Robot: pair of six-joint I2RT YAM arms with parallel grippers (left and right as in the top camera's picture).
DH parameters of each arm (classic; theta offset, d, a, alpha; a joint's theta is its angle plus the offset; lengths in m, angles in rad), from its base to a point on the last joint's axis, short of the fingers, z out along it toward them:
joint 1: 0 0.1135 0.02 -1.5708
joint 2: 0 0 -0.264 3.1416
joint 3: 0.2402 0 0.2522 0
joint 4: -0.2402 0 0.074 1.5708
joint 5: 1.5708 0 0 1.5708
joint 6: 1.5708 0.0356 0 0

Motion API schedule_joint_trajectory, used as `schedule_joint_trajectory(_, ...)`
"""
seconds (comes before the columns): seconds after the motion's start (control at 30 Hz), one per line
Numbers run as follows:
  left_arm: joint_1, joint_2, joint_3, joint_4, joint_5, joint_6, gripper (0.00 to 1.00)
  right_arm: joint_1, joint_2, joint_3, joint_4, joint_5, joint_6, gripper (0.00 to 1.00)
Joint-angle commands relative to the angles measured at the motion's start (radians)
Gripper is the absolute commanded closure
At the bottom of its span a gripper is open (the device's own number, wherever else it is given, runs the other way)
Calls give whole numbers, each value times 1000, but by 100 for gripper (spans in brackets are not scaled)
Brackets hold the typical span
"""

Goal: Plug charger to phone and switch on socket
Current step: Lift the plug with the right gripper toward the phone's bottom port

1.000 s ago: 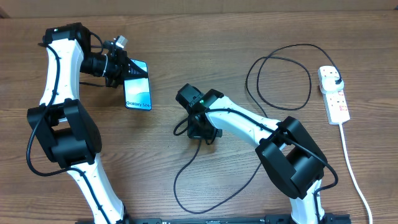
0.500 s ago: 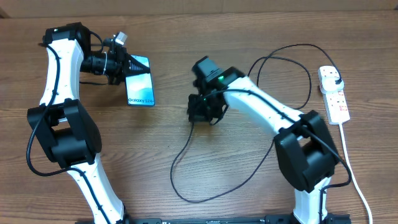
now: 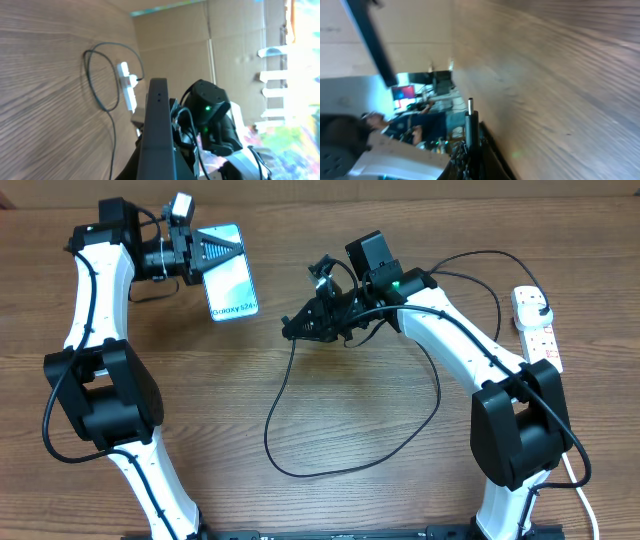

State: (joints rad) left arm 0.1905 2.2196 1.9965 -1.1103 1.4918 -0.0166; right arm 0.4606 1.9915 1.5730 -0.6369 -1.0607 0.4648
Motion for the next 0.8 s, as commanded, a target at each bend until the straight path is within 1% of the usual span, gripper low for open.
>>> schedule_joint_trajectory(0.0, 5, -40, 18, 85, 87, -214, 95, 5, -33, 25, 23, -101, 10, 96)
schedule_joint_trajectory(0.13, 5, -40, 18, 239, 84, -377, 96, 5, -33, 25, 53, -129, 29, 96)
schedule_joint_trajectory(0.2, 5, -40, 18, 291, 55, -454, 96, 5, -33, 25, 62, -131, 34, 96)
schedule_joint_trajectory(0.23, 5, -40, 18, 333, 30, -514, 96, 5, -33, 25, 72, -131, 43, 96)
schedule_joint_trajectory(0.37, 0, -40, 18, 436, -19, -656, 96, 5, -33, 25, 132, -130, 97, 96)
schedule_joint_trajectory(0.57, -19, -40, 18, 607, -102, -862, 95, 5, -33, 25, 311, -96, 274, 96)
schedule_joint_trajectory(0.67, -33, -40, 18, 689, -140, -939, 95, 5, -33, 25, 382, -78, 350, 96)
schedule_joint_trajectory(0.73, -49, -40, 18, 791, -162, -1024, 96, 5, -33, 25, 462, -73, 431, 96)
schedule_joint_trajectory(0.77, -55, -40, 18, 822, -166, -1048, 95, 5, -33, 25, 487, -73, 451, 96)
